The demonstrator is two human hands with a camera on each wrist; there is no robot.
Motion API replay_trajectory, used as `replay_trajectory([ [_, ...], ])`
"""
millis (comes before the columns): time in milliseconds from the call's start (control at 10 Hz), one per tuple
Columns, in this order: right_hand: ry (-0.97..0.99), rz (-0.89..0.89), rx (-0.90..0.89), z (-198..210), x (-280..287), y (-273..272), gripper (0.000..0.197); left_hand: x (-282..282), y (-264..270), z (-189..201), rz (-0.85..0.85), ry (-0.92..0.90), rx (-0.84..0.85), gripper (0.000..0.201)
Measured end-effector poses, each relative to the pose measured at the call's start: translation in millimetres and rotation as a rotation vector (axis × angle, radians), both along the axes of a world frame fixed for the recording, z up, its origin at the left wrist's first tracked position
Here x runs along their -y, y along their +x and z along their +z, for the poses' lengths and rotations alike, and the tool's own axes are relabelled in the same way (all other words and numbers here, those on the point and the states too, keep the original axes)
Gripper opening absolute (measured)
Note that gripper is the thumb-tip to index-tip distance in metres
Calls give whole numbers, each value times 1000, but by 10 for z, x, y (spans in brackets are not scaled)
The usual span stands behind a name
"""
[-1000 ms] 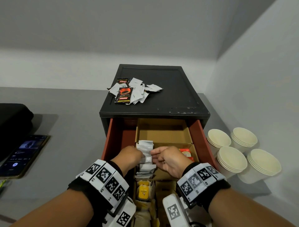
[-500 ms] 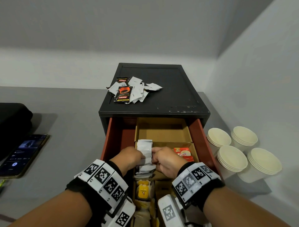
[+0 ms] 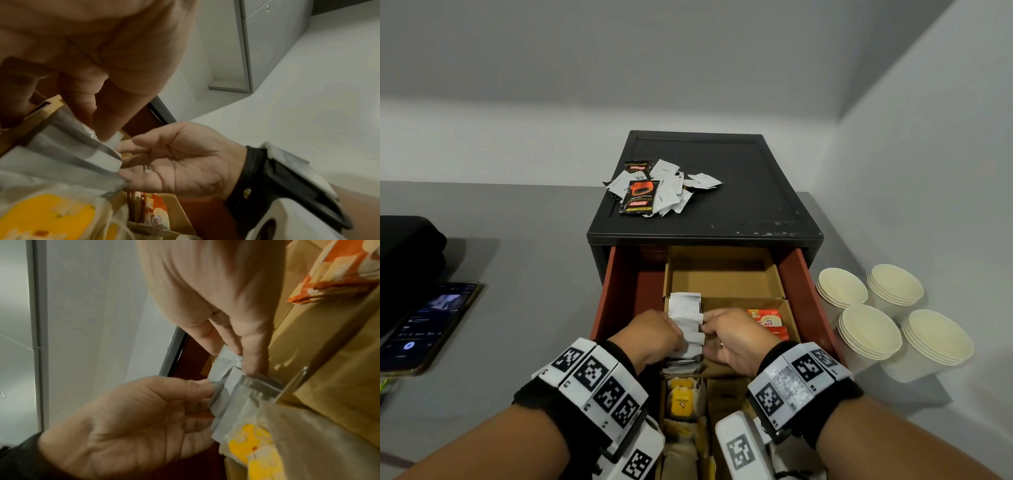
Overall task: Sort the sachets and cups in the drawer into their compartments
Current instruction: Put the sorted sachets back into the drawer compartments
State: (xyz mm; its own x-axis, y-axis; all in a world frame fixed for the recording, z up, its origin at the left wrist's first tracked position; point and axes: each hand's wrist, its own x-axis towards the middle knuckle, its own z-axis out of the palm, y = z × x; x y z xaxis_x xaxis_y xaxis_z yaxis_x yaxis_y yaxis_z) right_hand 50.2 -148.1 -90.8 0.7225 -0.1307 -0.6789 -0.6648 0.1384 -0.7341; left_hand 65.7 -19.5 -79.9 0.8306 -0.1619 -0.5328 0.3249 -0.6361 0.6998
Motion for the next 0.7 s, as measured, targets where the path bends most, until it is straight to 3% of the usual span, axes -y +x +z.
replay_trajectory([
  [200, -44, 17, -7, -1, -44, 19, 15, -30, -40, -13, -35, 109, 15, 14],
  [300, 2, 20, 33, 47, -137, 46, 22, -45, -3, 19, -135, 237, 34, 19],
  [400, 39, -35, 71, 67, -134, 54, 30, -37, -2, 48, -130, 249, 45, 8],
  [500, 41, -65, 72, 97, -87, 48, 31, -24, 23, 4, -106, 250, 54, 10],
  [600, -29, -62, 40, 65, -24, 34, 33, 41, 5, 14, 65, 137, 4, 44],
  [700, 22, -20, 29, 80, -117, 2, 39, 89, 16, 2, 210, 49, -54, 53],
])
